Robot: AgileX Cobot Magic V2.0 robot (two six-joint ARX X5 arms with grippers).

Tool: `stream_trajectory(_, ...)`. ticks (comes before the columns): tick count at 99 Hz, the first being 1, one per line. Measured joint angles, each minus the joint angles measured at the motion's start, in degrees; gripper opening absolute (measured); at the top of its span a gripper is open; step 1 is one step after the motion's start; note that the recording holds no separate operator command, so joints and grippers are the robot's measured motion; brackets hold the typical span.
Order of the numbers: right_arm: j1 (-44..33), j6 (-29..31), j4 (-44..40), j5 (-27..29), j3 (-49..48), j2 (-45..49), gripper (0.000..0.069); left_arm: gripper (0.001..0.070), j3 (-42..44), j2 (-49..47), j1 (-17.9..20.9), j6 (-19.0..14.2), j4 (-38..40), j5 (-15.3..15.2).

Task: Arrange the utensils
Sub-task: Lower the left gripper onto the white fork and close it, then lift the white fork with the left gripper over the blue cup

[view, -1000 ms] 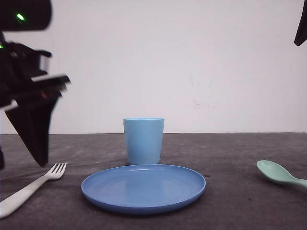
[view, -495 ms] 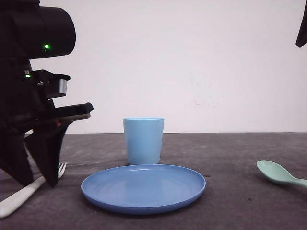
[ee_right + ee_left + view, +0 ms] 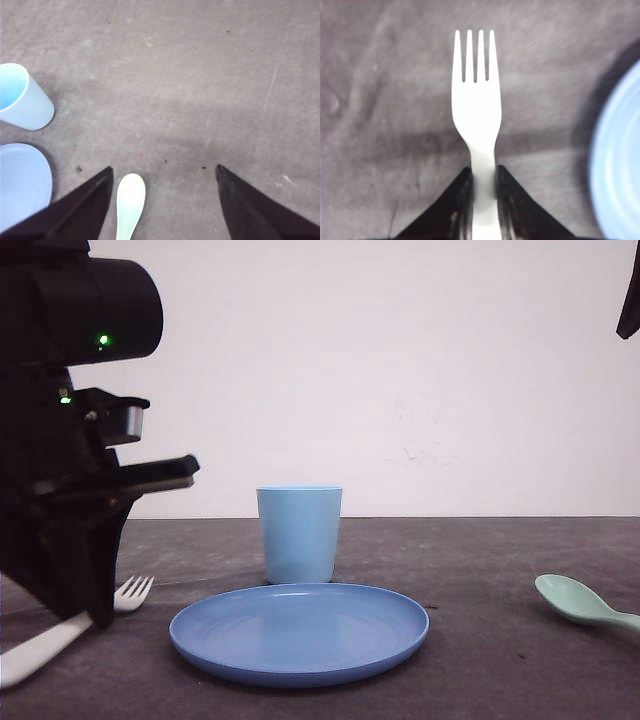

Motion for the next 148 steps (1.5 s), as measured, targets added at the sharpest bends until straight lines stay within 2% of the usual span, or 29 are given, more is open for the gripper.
stream_trajectory(8,0.0,0.0,0.0,0.0,0.0,0.0,0.0411,0.0048,2.6,-2.4,0.0,0.7,1.1,-2.3)
stream_trajectory(15,0.0,0.0,0.0,0.0,0.0,0.0,0.0411,0.0048,5.0,-6.5,0.0,1.9,5.3,-3.8)
stream_trajectory(26,0.0,0.0,0.1,0.1,0.0,0.0,0.0411,0.0048,6.6,-13.2,0.0,3.7,17.7,-4.5)
stream_trajectory(36,0.0,0.0,0.9,0.1,0.0,0.0,0.0411,0.0048,6.6,-14.7,-0.3,5.7,28.3,-4.7)
stream_trajectory(44,0.0,0.0,1.6,0.1,0.0,0.0,0.0411,0.0048,6.6,-13.0,-0.9,7.4,34.3,-4.8)
stream_trajectory(83,0.0,0.0,3.8,0.1,0.0,0.0,0.0411,0.0048,6.6,3.8,-5.5,14.9,52.0,-5.0)
stream_trajectory(101,0.0,0.0,3.9,0.2,0.0,0.0,0.0411,0.0048,6.6,8.9,-5.7,16.7,54.3,-5.5)
stream_trajectory(118,0.0,0.0,3.9,0.2,0.0,0.0,0.0411,0.0051,6.6,12.7,-5.7,16.8,54.3,-5.5)
stream_trajectory(125,0.0,0.0,3.7,0.2,0.0,0.0,0.0411,0.0101,6.5,13.5,-5.7,16.7,53.8,-5.5)
stream_trajectory(140,0.3,0.0,2.7,0.2,0.0,0.0,0.0411,0.035,6.4,13.6,-5.7,16.7,53.8,-5.5)
stream_trajectory(148,0.7,0.0,2.2,0.2,0.0,0.0,0.0411,0.0402,6.4,13.1,-5.7,16.7,52.5,-5.5)
